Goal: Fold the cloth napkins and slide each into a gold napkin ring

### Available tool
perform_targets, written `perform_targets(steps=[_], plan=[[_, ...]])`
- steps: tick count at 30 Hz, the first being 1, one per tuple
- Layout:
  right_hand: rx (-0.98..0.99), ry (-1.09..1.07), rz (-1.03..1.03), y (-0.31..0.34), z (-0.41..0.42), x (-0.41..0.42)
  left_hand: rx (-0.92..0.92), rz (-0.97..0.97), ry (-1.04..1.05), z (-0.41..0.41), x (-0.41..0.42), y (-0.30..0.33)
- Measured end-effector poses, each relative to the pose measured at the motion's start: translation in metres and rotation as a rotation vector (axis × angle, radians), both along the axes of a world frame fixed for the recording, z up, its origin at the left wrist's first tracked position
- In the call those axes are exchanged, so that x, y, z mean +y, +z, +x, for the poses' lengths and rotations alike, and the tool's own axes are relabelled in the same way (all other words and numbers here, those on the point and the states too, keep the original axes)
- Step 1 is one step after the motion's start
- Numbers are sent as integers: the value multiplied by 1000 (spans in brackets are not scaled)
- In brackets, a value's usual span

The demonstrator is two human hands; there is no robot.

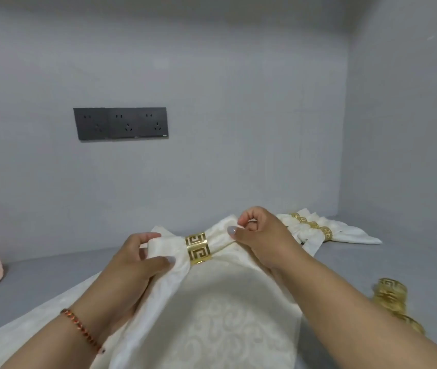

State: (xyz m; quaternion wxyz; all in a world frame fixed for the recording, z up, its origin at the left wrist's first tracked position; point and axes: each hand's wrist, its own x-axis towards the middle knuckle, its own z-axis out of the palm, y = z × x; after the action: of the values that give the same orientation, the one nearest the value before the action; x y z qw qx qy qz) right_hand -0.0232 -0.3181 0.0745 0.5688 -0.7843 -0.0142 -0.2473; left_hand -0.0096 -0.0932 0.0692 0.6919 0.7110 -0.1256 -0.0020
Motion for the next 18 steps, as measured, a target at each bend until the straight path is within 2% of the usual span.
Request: perform_targets(steps=[5,10,15,18], plan=[[64,-59,3,30,-13,-74,-39,129,86,7,-71,24],[131,-168,84,29,-22,-169,-43,144,-36,32,-173,17],[139,-316,140,8,-17,-254,138,93,-225,48,-272,0],[200,-353,108,-14,-3,-296,188,152,-227,64,-320,-21]])
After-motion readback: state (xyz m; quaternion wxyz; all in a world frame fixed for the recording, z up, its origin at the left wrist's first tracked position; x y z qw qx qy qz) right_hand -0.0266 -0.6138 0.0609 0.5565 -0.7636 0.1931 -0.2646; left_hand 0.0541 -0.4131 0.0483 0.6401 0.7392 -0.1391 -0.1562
